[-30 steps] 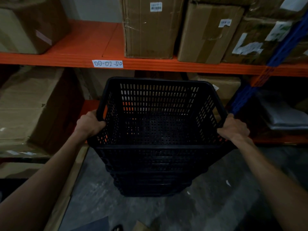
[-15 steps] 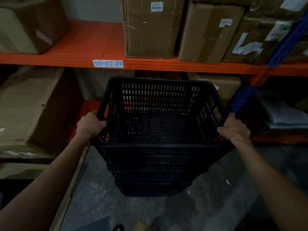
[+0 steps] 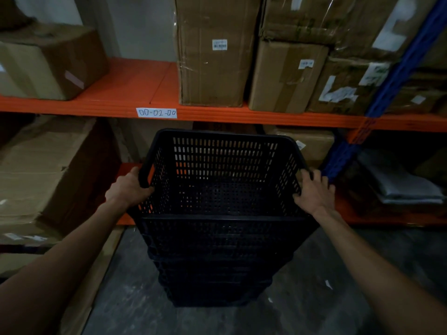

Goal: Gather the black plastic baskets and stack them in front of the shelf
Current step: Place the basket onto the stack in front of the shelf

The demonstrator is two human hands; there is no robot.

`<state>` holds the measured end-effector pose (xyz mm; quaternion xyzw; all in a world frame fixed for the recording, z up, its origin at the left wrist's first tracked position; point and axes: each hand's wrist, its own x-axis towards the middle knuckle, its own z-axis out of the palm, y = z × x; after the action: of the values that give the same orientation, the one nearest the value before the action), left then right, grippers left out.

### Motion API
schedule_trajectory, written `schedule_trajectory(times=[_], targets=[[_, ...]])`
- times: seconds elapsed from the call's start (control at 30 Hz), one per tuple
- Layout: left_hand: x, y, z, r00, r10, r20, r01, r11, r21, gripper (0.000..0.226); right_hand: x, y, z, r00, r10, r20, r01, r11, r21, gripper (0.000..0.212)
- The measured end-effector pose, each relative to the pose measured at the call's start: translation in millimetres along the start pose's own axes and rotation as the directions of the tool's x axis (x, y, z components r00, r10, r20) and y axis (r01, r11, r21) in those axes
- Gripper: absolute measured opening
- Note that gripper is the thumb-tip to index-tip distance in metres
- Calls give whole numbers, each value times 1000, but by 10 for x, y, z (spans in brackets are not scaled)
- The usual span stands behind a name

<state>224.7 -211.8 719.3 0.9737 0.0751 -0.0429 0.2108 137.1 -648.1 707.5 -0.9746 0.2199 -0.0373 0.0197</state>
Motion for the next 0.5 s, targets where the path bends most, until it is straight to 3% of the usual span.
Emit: schedule_trajectory(times=[0.13,0.27,0.4,0.5], targets=[[-63,7,49,998,27,61,-21,995,-98,84,20,-195,-53,997,-64,-33,66,996,67,68],[-185,-84,32,993,48,-112,-71,975,-212,78,-41,-846,-166,962,-272,15,255,919,302,57],[-311,-347,-91,981,-55,-188,-20,928,-373,61,-294,-1710,-246,849,-528,-17,474,748,466,51],[-435,-866,-246,963,-162,-213,54,896,-440,51,-598,-2515,-306,741,-660,-123,609,583,537,43]])
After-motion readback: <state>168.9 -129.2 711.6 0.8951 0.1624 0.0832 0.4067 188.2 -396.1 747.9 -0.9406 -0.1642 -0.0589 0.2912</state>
